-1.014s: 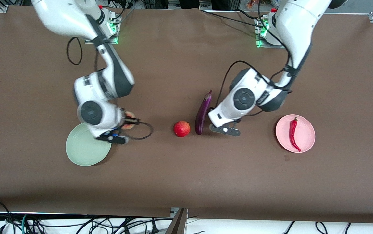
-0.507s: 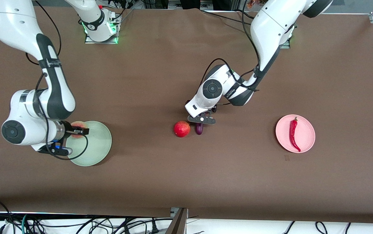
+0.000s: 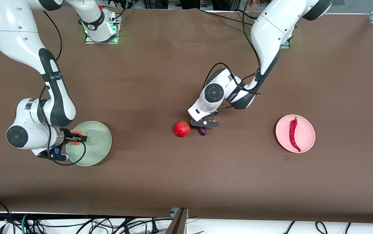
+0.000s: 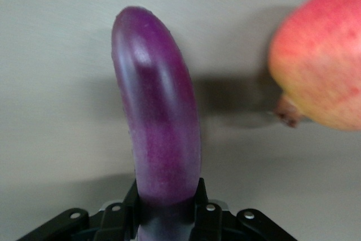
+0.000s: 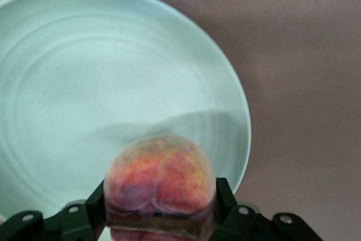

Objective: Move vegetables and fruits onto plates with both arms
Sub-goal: 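Place the eggplant on the pink plate while the right gripper drops the peach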

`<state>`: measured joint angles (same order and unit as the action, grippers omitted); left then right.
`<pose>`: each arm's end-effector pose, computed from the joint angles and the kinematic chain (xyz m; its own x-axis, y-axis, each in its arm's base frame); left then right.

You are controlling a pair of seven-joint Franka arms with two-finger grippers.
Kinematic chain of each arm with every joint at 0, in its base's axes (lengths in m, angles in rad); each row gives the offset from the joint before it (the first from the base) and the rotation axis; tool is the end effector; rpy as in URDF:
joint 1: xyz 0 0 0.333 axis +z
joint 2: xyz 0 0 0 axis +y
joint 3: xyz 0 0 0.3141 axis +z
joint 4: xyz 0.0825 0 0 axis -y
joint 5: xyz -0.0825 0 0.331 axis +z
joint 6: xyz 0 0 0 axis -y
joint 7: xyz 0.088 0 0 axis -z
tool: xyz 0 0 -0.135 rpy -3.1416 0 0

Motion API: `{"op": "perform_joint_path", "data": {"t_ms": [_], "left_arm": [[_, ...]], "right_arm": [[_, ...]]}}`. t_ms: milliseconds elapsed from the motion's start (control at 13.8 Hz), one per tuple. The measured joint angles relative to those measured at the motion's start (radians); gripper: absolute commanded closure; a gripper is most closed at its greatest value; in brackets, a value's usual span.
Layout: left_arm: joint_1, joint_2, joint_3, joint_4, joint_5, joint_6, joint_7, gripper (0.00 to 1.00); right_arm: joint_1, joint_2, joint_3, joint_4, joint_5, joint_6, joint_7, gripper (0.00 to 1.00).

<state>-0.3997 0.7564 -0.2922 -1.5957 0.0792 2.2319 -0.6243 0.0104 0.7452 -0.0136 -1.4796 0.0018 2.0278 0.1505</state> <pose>0.5123 -0.3892 0.2015 0.9865 -0.0564 -0.1540 -0.0472 -0.9969 0.0627 0.6464 -0.0006 0.2224 0.9695 -0.1521 -0.1923 -0.1477 -0.9883 0.0370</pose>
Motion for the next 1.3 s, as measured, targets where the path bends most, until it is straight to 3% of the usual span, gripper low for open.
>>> {"op": "perform_joint_path", "data": {"t_ms": [72,145,217,362,507,796,1086,1158,1231,1303], "left_arm": [[0.011,-0.032,0.015,0.013,0.008,-0.085,0.000,1.00],[0.019,-0.077,0.039,0.024,0.041,-0.186,0.000,1.00],[0.026,-0.128,0.068,0.033,0.096,-0.290,0.004,1.00],[0.060,-0.213,0.112,0.037,0.201,-0.448,0.076,1.00],[0.142,-0.241,0.126,0.035,0.240,-0.492,0.213,1.00],[0.353,-0.210,0.127,0.007,0.240,-0.490,0.445,1.00],[0.420,-0.124,0.124,-0.028,0.240,-0.394,0.469,1.00],[0.424,-0.109,0.123,-0.042,0.240,-0.354,0.469,0.89],[0.426,-0.099,0.123,-0.052,0.240,-0.327,0.469,0.05],[0.427,-0.094,0.123,-0.057,0.240,-0.316,0.469,0.00]], "right_arm": [[-0.002,0.004,0.000,0.000,0.000,0.013,0.000,0.69],[-0.002,0.009,0.000,0.000,-0.001,0.026,0.000,0.55],[-0.002,0.013,0.000,0.000,-0.001,0.037,0.000,0.03],[-0.003,0.019,0.000,0.000,-0.002,0.046,0.000,0.00],[-0.002,0.012,0.004,0.007,-0.002,0.039,0.000,0.00],[0.073,-0.045,0.032,0.080,0.000,-0.107,0.061,0.00],[0.236,-0.058,0.045,0.103,0.004,-0.124,0.356,0.00],[0.275,-0.056,0.054,0.111,0.007,-0.110,0.439,0.00],[0.319,-0.054,0.062,0.118,0.008,-0.078,0.525,0.00],[0.364,-0.052,0.066,0.121,0.009,-0.026,0.608,0.00]]}}
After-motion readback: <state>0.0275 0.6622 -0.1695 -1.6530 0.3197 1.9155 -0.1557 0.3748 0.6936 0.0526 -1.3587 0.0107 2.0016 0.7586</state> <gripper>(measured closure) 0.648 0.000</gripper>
